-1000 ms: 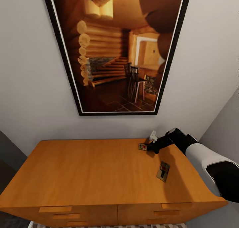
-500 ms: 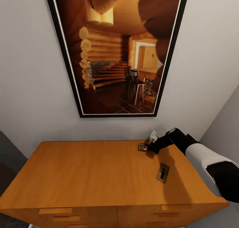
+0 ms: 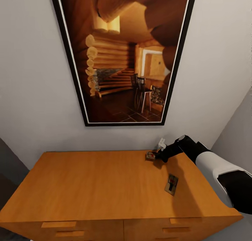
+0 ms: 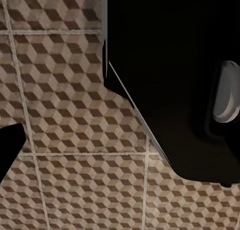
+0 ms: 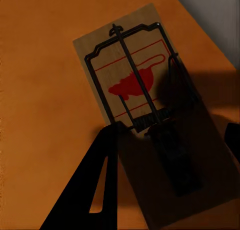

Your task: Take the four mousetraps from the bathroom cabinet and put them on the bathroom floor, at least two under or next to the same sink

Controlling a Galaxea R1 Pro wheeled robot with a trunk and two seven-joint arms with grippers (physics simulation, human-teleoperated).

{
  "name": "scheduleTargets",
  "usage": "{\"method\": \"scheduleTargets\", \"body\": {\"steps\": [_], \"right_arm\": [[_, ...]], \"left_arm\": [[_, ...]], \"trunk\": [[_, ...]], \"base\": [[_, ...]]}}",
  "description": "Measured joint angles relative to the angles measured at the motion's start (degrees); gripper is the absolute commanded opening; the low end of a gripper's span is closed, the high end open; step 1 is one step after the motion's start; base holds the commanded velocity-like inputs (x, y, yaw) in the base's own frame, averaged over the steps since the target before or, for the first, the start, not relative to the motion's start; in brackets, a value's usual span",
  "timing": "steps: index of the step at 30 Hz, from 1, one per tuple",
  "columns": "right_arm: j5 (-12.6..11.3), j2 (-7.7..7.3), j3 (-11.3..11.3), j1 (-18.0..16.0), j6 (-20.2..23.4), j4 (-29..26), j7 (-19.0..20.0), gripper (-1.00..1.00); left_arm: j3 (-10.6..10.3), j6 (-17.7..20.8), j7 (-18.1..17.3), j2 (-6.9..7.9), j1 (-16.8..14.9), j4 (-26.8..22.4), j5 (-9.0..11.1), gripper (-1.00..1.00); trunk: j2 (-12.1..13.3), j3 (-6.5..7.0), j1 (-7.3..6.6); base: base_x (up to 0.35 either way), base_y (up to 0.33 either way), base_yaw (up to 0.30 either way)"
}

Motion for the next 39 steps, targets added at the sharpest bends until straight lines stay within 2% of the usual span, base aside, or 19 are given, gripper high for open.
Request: {"method": "scheduleTargets", "body": {"steps": [21, 27, 39], "right_arm": [[0.0, 0.01, 0.01, 0.0, 0.0, 0.0, 0.0, -1.0], [0.01, 0.02, 0.01, 0.01, -0.03, 0.0, -0.08, -1.0], [0.04, -0.01, 0.02, 0.04, -0.07, 0.0, -0.18, -1.0]], "left_arm": [[-0.08, 0.0, 0.0, 0.04, 0.0, 0.0, 0.0, 1.0], [-0.09, 0.0, 0.0, 0.01, 0.0, 0.0, 0.0, 1.0], [-0.1, -0.01, 0.0, 0.01, 0.0, 0.02, -0.01, 1.0]], "trunk": [[0.0, 2.0, 0.0], [0.01, 2.16, 0.01], [0.01, 2.17, 0.04]], "base": [[0.0, 0.0, 0.0], [-0.019, 0.0, 0.0], [-0.3, 0.0, 0.0]]}}
